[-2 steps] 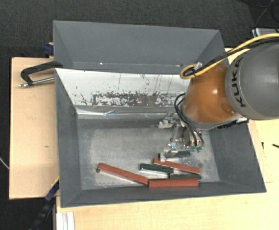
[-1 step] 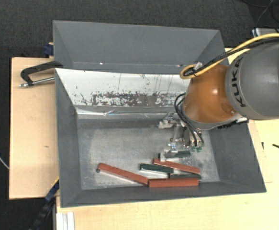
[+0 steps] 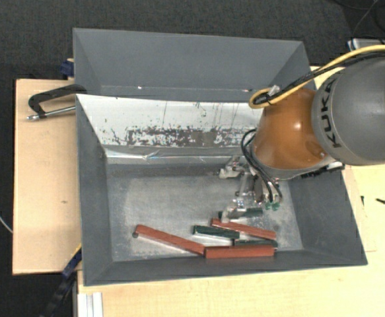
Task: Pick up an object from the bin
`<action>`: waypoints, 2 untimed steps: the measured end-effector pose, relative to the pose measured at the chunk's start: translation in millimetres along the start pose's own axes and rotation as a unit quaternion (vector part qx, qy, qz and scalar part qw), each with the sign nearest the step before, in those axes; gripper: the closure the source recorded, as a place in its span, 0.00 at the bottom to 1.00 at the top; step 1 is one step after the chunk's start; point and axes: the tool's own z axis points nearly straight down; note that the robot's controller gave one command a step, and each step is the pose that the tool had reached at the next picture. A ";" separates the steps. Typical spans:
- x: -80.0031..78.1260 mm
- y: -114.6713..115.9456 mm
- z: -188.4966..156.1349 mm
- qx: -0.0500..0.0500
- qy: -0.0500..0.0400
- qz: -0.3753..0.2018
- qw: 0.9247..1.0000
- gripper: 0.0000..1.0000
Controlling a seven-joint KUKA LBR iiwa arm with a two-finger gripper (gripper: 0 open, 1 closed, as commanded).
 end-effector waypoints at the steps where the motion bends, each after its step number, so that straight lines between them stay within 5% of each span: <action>1: 21.4 -4.9 -47.6 0.002 0.023 0.005 1.000 0.00; 2: 33.3 16.1 7.2 0.004 0.016 -0.015 1.000 1.00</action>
Offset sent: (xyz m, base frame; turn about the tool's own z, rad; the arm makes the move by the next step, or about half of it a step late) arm -0.0402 0.0210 -0.0233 -0.0324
